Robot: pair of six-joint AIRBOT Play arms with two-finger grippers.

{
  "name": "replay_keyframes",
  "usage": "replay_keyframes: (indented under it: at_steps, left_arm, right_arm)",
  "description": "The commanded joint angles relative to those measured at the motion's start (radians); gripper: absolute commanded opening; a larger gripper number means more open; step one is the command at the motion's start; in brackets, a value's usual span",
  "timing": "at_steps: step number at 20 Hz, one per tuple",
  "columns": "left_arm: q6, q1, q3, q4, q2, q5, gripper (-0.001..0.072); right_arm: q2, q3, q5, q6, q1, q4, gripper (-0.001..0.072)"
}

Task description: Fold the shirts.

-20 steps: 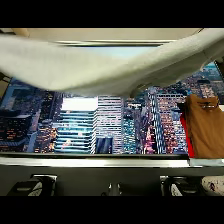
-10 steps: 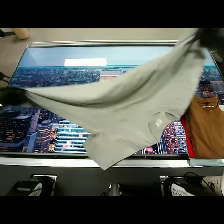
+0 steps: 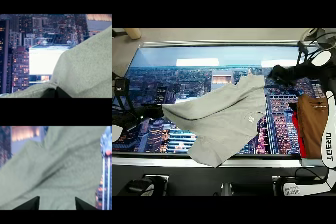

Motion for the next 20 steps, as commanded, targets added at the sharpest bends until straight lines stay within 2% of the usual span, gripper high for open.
replay_keyframes:
  at_steps: [1,3,6,8,12,15,16,17,18,20]
  left_arm:
    - [0.000,-0.003,-0.009,0.014,-0.001,0.005,0.0019]
    - [0.000,-0.003,-0.009,0.014,-0.001,-0.010,0.0019]
    - [0.000,-0.003,-0.009,0.011,-0.001,-0.063,0.0019]
    - [0.000,-0.003,-0.009,0.011,-0.001,-0.084,0.0019]
    - [0.000,-0.004,-0.009,-0.008,-0.001,-0.107,0.0019]
    - [0.000,-0.005,-0.009,-0.017,0.000,-0.108,0.0019]
    - [0.000,-0.005,-0.009,-0.016,0.000,-0.108,0.0019]
    - [0.000,-0.005,-0.009,-0.015,0.000,-0.108,0.0019]
    - [0.001,-0.003,-0.003,-0.010,0.000,-0.108,0.0019]
    - [0.000,0.009,0.063,-0.002,0.006,-0.108,0.0019]
  right_arm:
    - [0.106,-0.267,0.270,-0.068,0.066,-0.108,0.0474]
    - [0.236,-0.621,0.142,-0.074,0.104,-0.061,0.0540]
    - [0.342,-0.974,-0.080,-0.114,0.109,0.198,0.0540]
    - [0.338,-1.065,-0.214,-0.123,0.109,0.255,0.0540]
    - [0.293,-1.100,-0.353,-0.177,0.154,0.436,0.0534]
    - [0.288,-1.099,-0.585,-0.156,0.277,0.520,0.0514]
    - [0.288,-1.091,-0.635,-0.138,0.298,0.526,0.0390]
    - [0.288,-1.075,-0.644,-0.138,0.297,0.525,0.0235]
    - [0.292,-1.036,-0.610,-0.147,0.275,0.505,0.0028]
    - [0.339,-0.891,-0.482,-0.198,0.197,0.401,0.0024]
